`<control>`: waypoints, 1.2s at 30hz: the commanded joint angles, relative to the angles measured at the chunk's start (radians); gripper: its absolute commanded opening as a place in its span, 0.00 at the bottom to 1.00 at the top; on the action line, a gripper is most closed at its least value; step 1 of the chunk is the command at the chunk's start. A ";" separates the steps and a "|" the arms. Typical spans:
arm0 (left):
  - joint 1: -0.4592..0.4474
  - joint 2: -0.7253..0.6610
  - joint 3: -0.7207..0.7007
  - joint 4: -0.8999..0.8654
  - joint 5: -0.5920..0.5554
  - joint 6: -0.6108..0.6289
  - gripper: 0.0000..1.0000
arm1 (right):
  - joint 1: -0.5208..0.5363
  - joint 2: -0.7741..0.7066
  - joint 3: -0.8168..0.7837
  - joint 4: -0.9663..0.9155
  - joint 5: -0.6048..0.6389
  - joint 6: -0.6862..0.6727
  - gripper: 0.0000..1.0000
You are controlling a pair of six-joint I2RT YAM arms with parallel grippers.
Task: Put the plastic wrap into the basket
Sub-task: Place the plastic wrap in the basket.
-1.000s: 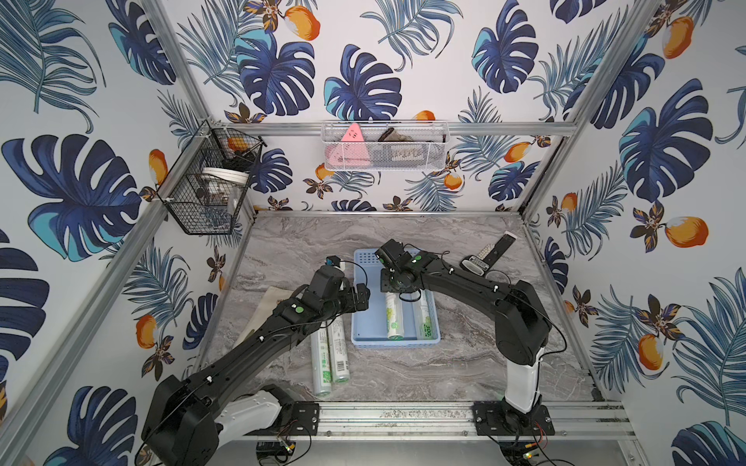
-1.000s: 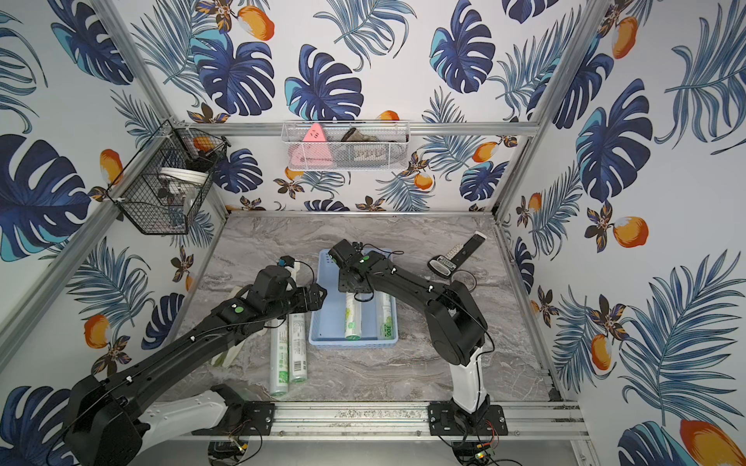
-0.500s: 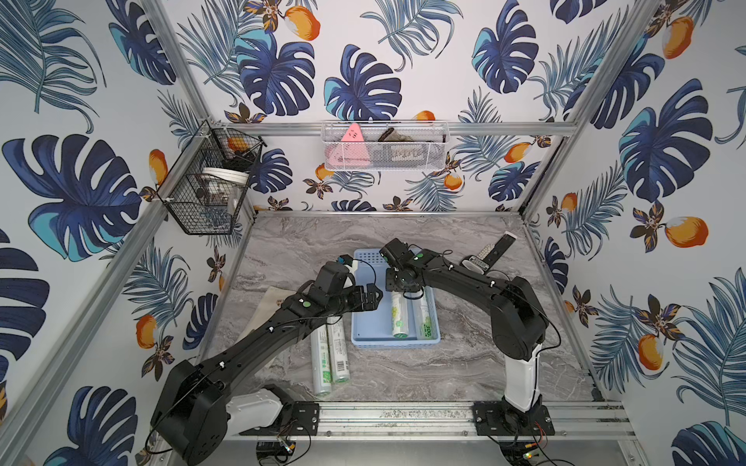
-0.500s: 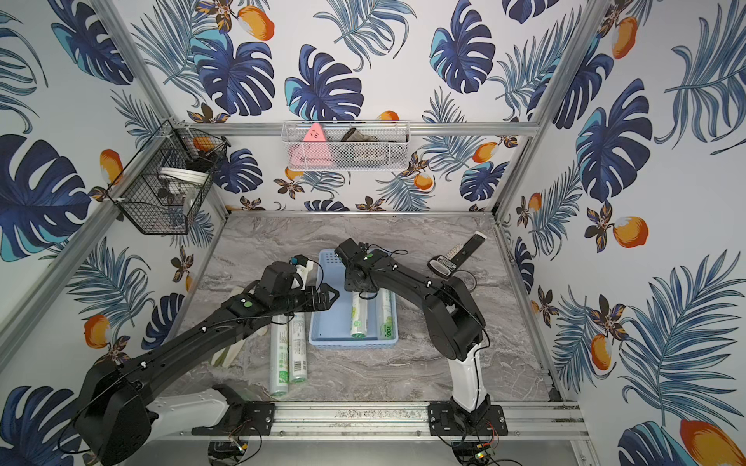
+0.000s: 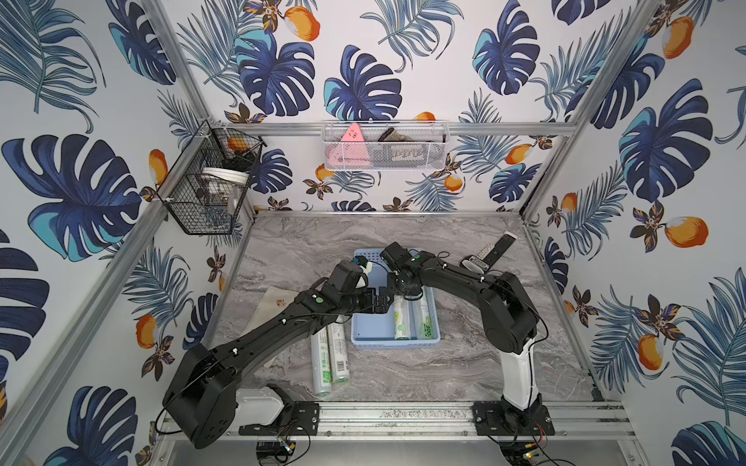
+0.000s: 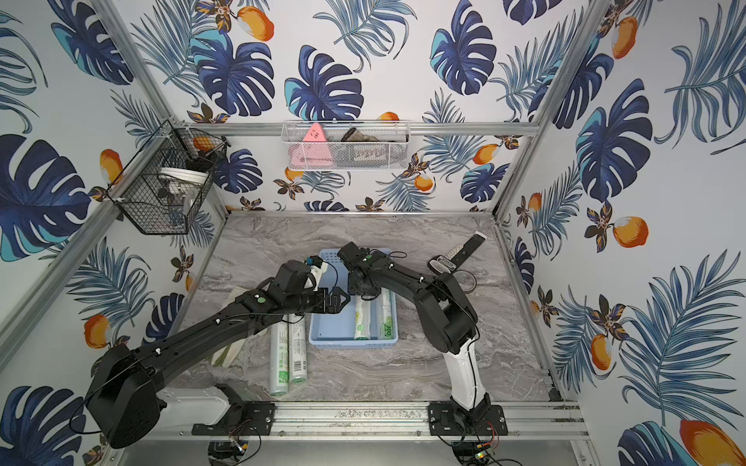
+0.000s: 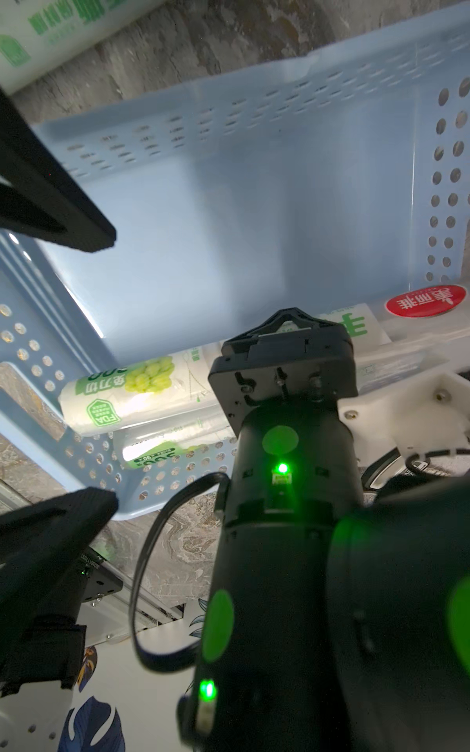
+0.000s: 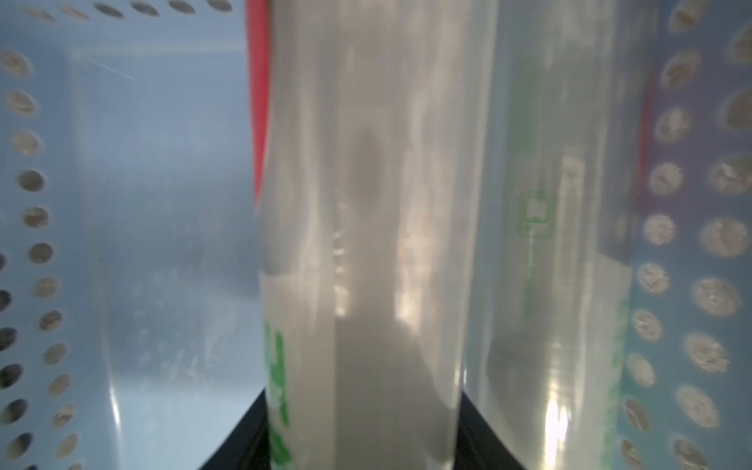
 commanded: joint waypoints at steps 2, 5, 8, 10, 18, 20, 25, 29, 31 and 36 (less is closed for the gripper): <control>-0.006 0.009 0.006 -0.002 -0.029 0.029 0.99 | -0.002 0.025 0.010 0.002 0.034 -0.022 0.32; -0.015 0.012 0.009 0.002 -0.031 0.028 0.99 | -0.002 0.036 0.012 -0.004 0.043 -0.024 0.32; -0.024 0.012 0.011 0.000 -0.037 0.029 0.99 | -0.002 0.036 0.002 -0.001 0.055 -0.025 0.32; -0.031 0.013 0.011 0.002 -0.044 0.029 0.99 | -0.002 0.038 0.000 -0.006 0.067 -0.025 0.32; -0.042 0.021 0.019 -0.002 -0.052 0.032 0.99 | -0.001 0.053 0.011 -0.027 0.090 -0.023 0.38; -0.043 0.023 0.020 -0.003 -0.053 0.032 0.99 | -0.001 0.052 0.011 -0.029 0.089 -0.021 0.38; -0.044 0.022 0.023 -0.009 -0.060 0.037 0.99 | -0.001 0.050 0.011 -0.029 0.088 -0.019 0.39; -0.044 0.011 0.017 -0.011 -0.064 0.036 0.99 | -0.001 0.051 0.014 -0.037 0.091 -0.009 0.43; -0.045 0.010 0.016 -0.012 -0.066 0.037 0.99 | -0.001 0.048 0.013 -0.038 0.093 -0.004 0.44; -0.044 0.004 0.017 -0.019 -0.072 0.039 0.99 | -0.001 0.039 0.014 -0.042 0.087 0.001 0.47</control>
